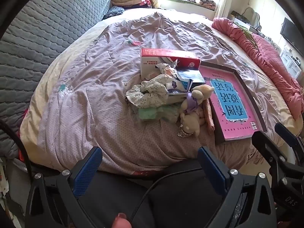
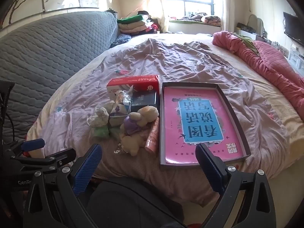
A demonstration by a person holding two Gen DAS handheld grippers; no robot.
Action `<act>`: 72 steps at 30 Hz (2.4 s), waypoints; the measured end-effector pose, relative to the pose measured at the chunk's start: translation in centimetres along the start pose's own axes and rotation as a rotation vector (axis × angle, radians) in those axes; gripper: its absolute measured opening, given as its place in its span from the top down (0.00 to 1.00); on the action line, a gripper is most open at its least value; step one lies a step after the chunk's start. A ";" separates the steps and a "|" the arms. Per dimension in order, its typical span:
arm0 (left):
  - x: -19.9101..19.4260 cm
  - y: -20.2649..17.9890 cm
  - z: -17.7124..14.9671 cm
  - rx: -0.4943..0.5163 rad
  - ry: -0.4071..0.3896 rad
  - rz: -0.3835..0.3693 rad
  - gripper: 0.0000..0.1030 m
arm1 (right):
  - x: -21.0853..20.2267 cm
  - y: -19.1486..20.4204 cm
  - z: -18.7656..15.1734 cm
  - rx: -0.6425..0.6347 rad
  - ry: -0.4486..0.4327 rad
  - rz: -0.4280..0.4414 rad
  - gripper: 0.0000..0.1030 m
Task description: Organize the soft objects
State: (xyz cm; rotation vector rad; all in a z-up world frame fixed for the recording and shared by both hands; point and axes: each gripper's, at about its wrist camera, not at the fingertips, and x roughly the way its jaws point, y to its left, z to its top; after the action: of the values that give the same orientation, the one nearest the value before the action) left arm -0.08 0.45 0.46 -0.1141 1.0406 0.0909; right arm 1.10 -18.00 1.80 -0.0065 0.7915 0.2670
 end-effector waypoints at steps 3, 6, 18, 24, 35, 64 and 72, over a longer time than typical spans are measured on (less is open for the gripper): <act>-0.2 0.0 0.1 0.002 -0.003 -0.001 0.02 | -0.2 -0.1 0.0 -0.001 -0.007 0.002 0.04; -0.3 -0.3 0.1 0.006 -0.008 -0.001 0.02 | -0.3 -0.1 0.0 -0.001 -0.011 0.003 0.04; -0.8 -0.9 0.0 0.021 -0.016 0.001 0.02 | -0.7 0.1 0.1 -0.007 -0.023 0.004 0.04; -0.8 -1.0 0.0 0.021 -0.015 -0.001 0.02 | -0.7 0.1 0.0 -0.009 -0.023 0.008 0.04; -0.8 -0.8 0.0 0.015 -0.017 -0.004 0.02 | -0.7 0.1 0.1 -0.012 -0.023 0.006 0.04; -1.0 -0.5 0.2 0.015 -0.026 -0.007 0.02 | -0.7 0.1 0.1 -0.013 -0.020 0.006 0.04; -0.8 -0.5 0.1 0.017 -0.023 -0.001 0.02 | -0.6 0.0 0.0 -0.011 -0.018 0.005 0.04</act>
State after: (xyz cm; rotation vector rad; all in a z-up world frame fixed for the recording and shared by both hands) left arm -0.29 -0.06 1.21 -0.0975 1.0181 0.0820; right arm 0.70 -18.09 2.19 -0.0127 0.7720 0.2759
